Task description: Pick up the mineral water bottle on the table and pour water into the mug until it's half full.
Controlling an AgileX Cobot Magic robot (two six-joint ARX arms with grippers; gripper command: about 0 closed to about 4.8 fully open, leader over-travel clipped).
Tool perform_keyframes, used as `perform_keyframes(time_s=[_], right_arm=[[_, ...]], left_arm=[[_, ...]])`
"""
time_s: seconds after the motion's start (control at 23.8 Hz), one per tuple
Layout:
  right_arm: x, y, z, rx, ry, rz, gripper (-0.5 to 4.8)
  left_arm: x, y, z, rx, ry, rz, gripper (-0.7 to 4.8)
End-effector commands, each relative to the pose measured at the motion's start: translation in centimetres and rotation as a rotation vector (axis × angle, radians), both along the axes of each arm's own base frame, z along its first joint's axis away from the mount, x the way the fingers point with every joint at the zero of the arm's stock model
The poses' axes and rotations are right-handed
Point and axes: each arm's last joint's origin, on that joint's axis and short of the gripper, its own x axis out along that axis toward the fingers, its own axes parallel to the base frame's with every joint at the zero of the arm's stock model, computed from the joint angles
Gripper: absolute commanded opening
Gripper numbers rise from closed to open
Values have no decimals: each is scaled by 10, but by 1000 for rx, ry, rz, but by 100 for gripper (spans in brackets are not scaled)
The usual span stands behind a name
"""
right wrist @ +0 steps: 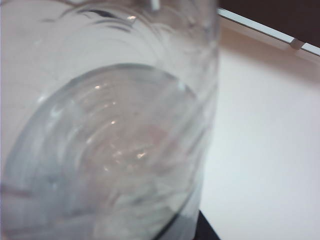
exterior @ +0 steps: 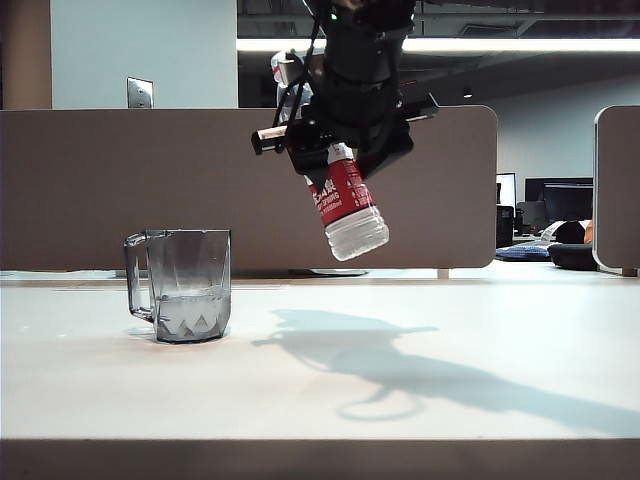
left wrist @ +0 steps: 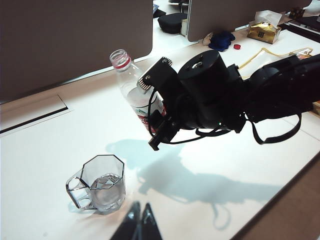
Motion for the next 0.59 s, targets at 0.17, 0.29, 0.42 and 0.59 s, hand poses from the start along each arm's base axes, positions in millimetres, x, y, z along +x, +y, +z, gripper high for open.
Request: perform_keyframes(time_s=[0.17,0.29,0.42,0.59], right_arm=[[-13,-23,17,90,-46,-20,233],[-20,-34,18,107,-55,-22,233],[-29,-46,16,134,-57,-29,233],[-43,-68,4,227,-83,-38,233]], left_arm=[[-1,0,1,0,-2,4,-5],[-1,1,-1,9,17,4,-5],[-2,1,-4,23,45,4,-5],[-3,1,-7,37,67,3,-5]])
